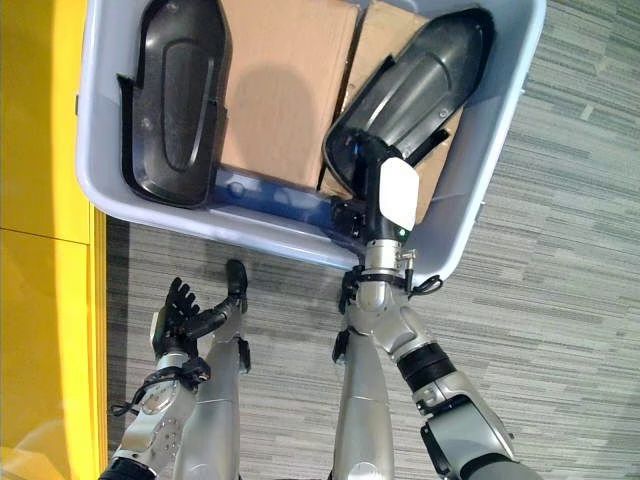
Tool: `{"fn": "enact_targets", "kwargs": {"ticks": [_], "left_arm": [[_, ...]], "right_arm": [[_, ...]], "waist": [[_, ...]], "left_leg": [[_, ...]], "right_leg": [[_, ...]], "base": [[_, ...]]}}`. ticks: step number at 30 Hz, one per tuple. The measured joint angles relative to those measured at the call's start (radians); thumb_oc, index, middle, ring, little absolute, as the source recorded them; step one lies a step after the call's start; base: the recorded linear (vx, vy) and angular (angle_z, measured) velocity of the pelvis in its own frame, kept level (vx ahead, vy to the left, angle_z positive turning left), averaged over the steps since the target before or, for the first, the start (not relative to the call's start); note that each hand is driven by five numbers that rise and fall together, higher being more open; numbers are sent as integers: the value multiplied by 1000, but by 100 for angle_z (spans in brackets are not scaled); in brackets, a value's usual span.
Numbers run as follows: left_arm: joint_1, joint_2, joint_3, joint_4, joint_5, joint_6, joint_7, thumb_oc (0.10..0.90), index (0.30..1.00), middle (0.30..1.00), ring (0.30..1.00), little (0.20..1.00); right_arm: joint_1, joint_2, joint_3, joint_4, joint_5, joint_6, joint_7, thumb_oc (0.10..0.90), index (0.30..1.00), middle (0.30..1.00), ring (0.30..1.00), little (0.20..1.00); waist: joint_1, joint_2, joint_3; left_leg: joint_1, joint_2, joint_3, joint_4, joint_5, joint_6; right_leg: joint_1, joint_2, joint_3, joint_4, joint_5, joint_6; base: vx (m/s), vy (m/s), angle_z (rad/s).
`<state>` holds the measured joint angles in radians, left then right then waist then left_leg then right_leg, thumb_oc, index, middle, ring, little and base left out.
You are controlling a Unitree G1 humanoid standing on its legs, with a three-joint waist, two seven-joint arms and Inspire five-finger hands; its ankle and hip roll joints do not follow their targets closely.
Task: Move parts from the plastic box to the shelf.
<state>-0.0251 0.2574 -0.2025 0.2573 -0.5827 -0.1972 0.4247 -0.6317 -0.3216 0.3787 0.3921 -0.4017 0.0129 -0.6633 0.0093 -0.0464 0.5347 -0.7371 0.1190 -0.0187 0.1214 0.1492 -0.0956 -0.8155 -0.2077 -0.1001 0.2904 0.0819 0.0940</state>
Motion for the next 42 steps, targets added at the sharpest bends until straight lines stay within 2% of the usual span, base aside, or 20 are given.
{"fn": "enact_targets", "kwargs": {"ticks": [12,17,24,29,37,38,42], "left_arm": [[-1,-4,0,14,0,0,-1,900,1000,1000,1000,1000],[-2,-4,-1,21,0,1,-1,900,1000,1000,1000,1000],[-4,-3,-8,32,-1,6,-3,900,1000,1000,1000,1000],[0,-1,5,51,0,15,-26,900,1000,1000,1000,1000],[17,1,28,61,0,31,-52,900,1000,1000,1000,1000],[24,-2,44,93,0,46,-76,900,1000,1000,1000,1000],[86,-1,76,68,0,45,-94,900,1000,1000,1000,1000]], "right_arm": [[14,-39,-2,8,-18,1,1,400,300,300,300,300],[27,-39,-10,27,-18,20,8,400,300,300,300,300],[83,-28,-9,76,7,47,89,400,300,300,300,300],[150,-43,-7,71,10,72,141,400,300,300,300,300],[243,-92,-19,-42,0,76,180,400,300,300,300,300],[257,-96,-21,-62,0,76,209,400,300,300,300,300],[316,-143,-42,-215,-2,68,225,400,300,300,300,300]], "waist": [[4,13,-10],[22,13,-10],[25,15,-13],[27,18,-12],[20,27,-8],[21,29,-8],[15,36,-14]], "left_leg": [[14,-1,-8,15,3,4],[41,-2,-10,13,2,4],[139,-5,-14,-5,1,5],[253,-5,-14,-27,-4,7],[382,0,-13,-60,-10,8],[445,2,-4,-85,-8,7],[509,1,9,-116,-12,2]], "right_leg": [[23,-1,-7,5,5,-7],[52,-3,-9,4,3,-8],[156,-7,-19,-15,1,2],[285,-6,-31,-57,1,9],[444,3,-43,-151,24,19],[509,7,-47,-191,45,14],[582,10,-45,-253,60,26]], "base": [[0,0,0],[-4,-1,1],[-11,-6,2],[3,-7,2],[18,0,-1],[53,-5,-8],[48,-6,-6]]}}
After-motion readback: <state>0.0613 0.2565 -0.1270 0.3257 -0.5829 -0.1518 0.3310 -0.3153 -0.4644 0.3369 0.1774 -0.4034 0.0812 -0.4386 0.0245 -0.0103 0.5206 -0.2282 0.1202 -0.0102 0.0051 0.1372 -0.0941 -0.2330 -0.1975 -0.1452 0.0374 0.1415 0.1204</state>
